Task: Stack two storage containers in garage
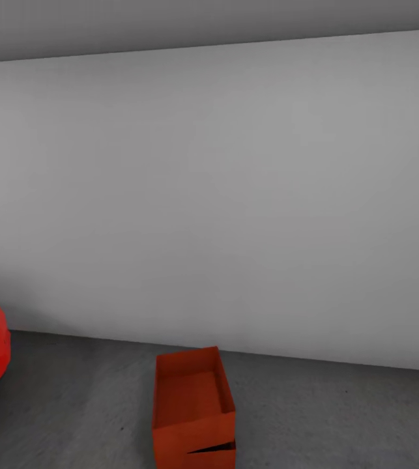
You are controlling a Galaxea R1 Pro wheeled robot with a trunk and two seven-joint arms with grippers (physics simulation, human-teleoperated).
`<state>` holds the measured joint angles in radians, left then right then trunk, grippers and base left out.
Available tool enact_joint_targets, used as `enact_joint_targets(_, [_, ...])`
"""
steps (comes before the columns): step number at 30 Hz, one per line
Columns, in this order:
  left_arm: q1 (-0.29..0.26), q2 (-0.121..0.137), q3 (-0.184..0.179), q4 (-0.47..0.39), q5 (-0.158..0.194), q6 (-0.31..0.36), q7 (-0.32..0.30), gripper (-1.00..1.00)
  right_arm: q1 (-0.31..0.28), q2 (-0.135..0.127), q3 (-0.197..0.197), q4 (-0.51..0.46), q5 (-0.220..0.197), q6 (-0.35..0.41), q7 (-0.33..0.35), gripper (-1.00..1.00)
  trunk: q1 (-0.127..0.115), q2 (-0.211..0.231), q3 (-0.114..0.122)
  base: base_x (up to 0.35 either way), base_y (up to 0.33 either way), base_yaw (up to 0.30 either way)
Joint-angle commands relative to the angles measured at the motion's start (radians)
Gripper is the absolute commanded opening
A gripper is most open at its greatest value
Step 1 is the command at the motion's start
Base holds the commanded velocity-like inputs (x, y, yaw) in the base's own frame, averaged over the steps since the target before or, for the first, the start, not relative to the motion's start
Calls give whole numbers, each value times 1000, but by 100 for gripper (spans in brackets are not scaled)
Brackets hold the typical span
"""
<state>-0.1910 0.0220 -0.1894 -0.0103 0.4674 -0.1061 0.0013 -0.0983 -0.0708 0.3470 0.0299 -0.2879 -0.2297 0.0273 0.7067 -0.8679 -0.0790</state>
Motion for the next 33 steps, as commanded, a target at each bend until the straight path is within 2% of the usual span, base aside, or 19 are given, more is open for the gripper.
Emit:
enact_joint_targets(1, [-1, 0, -8, 0, 8, -3, 0, 100, -1, 1, 9, 3, -10, -5, 2, 100, 0, -1, -2, 0, 0, 0])
enact_joint_targets(14, [-1, 1, -10, 0, 8, -3, 0, 100, -1, 1, 10, 3, -9, -5, 2, 100, 0, -1, -2, 0, 0, 0])
enact_joint_targets(25, [-1, 0, -10, 0, 8, -3, 0, 100, -1, -2, 10, 2, -8, -8, 9, 100, 0, -1, -16, 0, 0, 0])
enact_joint_targets(33, [-1, 0, -10, 0, 8, -3, 0, 100, -1, 4, 8, 2, -16, -8, 6, 100, 0, -1, -18, 0, 0, -25])
